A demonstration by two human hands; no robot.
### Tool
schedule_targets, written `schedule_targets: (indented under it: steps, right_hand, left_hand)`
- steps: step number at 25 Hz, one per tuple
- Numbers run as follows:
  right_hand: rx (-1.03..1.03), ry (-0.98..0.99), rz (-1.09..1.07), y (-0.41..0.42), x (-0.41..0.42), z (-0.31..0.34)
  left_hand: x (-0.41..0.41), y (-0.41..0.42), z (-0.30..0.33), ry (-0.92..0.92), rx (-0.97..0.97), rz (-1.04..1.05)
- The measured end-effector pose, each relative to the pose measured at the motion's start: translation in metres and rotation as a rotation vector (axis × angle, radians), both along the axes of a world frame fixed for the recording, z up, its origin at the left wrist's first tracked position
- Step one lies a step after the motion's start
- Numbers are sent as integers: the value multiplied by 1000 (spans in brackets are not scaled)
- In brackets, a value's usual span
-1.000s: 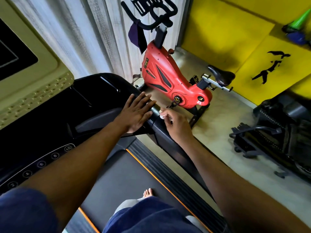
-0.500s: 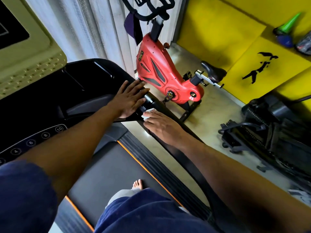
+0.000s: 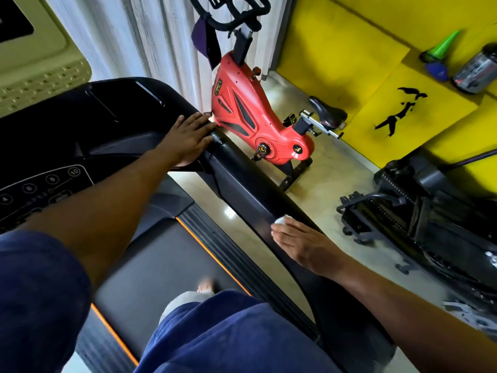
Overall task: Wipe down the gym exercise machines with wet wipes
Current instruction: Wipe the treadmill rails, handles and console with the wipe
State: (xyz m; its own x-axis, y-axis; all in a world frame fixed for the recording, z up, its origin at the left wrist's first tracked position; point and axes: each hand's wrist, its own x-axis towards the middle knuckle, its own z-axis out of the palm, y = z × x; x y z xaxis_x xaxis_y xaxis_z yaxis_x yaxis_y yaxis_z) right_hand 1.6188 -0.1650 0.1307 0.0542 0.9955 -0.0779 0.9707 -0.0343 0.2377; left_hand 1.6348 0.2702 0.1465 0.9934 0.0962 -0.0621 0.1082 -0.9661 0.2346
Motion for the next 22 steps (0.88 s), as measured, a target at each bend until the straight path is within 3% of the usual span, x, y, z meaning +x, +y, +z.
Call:
schedule_targets:
  steps: [3,6,17,22]
  right_hand:
    - [-46,67,-26,-52,-10,-1]
    - [6,95,-40,-47,-9,-8]
    - [-7,21,0,212,48,4]
    - [65,105,-32,175,37,7]
  left_hand:
    - [-5,-18,4,19,-38,88]
    - [-4,-20,9,39,-82,107]
    - [-2,-2,-14,-67,-137,86]
    - [-5,-6,-19,-86,-124,67]
